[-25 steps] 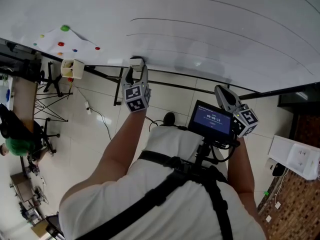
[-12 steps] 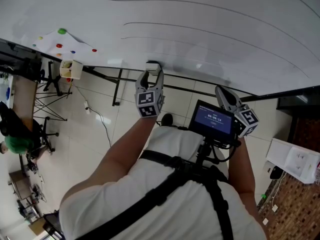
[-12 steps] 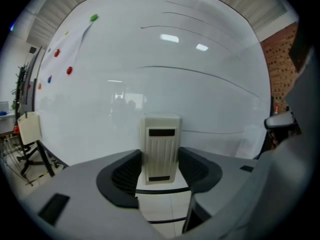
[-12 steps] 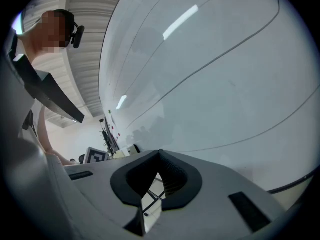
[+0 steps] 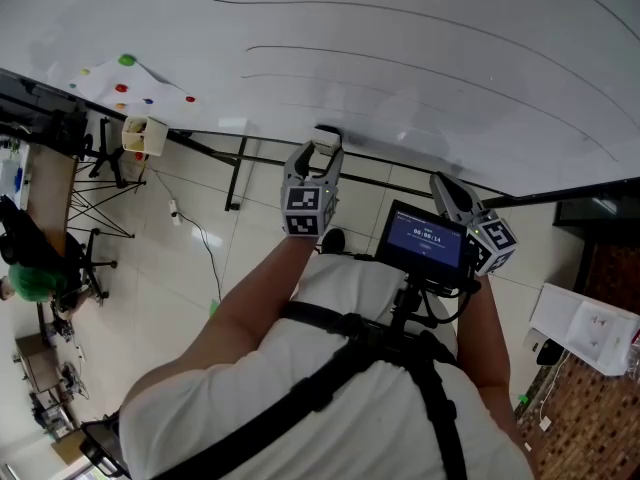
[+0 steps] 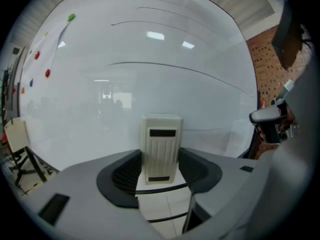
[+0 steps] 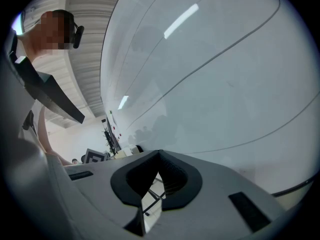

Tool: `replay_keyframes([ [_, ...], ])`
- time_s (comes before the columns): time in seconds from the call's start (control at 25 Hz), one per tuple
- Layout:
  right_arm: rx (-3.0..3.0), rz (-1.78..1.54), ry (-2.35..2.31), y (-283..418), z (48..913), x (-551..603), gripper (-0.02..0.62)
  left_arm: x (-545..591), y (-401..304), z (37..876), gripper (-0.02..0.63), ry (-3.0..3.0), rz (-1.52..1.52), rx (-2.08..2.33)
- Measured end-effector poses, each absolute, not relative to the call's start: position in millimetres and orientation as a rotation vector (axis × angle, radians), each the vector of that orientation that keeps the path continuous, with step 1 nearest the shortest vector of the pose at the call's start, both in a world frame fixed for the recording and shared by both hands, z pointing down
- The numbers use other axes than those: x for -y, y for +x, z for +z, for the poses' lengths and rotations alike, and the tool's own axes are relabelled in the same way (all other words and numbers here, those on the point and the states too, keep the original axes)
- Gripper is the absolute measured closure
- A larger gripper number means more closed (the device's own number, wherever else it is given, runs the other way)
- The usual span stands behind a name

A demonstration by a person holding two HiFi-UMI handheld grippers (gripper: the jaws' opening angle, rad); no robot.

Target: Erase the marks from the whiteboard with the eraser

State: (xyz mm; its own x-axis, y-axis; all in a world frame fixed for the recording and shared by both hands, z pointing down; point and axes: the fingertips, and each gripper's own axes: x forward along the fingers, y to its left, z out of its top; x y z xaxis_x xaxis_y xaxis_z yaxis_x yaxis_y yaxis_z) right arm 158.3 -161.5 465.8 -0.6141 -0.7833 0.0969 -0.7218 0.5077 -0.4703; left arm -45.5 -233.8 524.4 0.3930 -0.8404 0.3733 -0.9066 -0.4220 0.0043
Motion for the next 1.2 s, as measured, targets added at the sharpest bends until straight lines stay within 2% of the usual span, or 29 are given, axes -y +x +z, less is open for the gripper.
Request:
replay_keyframes([
  [0.24,-2.613,-0.714,-1.301,157,463,164,0.58,249,-111,523,0.342,2.237,0.425,1.763],
  [0.36,-2.608,-0.718,-1.305,156,466,162,0.58,249,-114,523,0.342,2.206,0.402,1.787],
  [0.52,-2.609,-0.711,-1.31,153,461,162,0.58,243,-82,519,0.342,2.239,0.358,1.719],
  [0.72,-2.598,-0.713,-1.337,159,462,160,0.58,224,-7,526,0.341,2.408,0.412,1.429],
  [0.84,-2.595,-0.712,-1.344,161,464,159,0.58,221,6,530,0.341,2.452,0.423,1.36],
  [1.0,-2.596,-0.713,-1.347,163,466,159,0.58,227,-12,525,0.342,2.446,0.425,1.444],
  [1.2,-2.593,-0.713,-1.329,158,463,160,0.58,244,-75,518,0.344,2.287,0.384,1.675],
])
